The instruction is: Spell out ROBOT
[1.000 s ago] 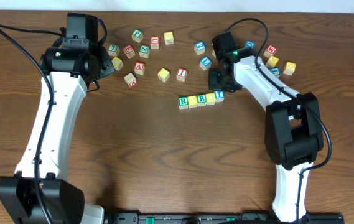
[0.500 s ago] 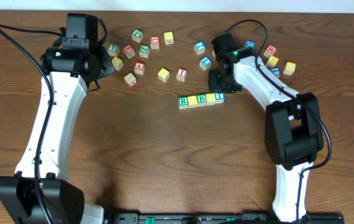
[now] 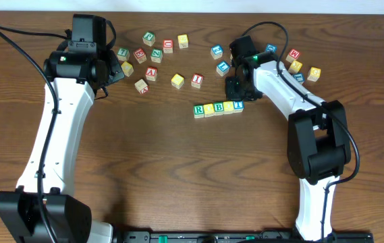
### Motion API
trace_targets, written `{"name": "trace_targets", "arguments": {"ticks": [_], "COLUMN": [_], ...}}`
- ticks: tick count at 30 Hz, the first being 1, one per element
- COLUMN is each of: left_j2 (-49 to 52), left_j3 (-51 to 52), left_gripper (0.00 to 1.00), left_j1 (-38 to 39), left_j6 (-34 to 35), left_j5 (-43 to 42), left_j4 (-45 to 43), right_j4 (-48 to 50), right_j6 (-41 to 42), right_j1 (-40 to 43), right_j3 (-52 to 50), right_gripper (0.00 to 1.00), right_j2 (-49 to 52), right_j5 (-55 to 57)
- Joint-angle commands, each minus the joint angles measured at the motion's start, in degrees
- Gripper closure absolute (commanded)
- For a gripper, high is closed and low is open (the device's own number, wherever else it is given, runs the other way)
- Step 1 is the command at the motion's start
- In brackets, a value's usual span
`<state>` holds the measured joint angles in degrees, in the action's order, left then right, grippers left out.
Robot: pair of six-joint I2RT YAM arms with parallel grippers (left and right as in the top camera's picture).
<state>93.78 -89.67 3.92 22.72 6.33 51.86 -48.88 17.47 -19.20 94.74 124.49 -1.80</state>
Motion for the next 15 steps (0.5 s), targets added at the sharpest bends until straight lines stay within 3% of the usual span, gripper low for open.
{"name": "trace_targets", "arguments": {"ticks": [1,8,15], "left_j2": [0.55,0.55,0.55], "left_j3": [0.37,0.37,0.37], "left_gripper": [0.77,0.78,0.77], "left_j1": [0.07,0.07,0.07], "left_j6": [0.68,0.68,0.68], "left_j5": [0.35,0.35,0.35], "left_j4": [-0.17,-0.20,-0.13], "right_j4": [-0.48,-0.85,1.42], "right_j6": [-0.92,-1.33,-1.33], "right_j1": [-0.76,-0.76,0.66], "right_j3": [-0.37,-0.37,2.01], "right_gripper": [0.99,0.99,0.92], "right_j2": [-0.61,-0.61,-0.70], "right_j5": [-0.76,-0.72,-0.72]}}
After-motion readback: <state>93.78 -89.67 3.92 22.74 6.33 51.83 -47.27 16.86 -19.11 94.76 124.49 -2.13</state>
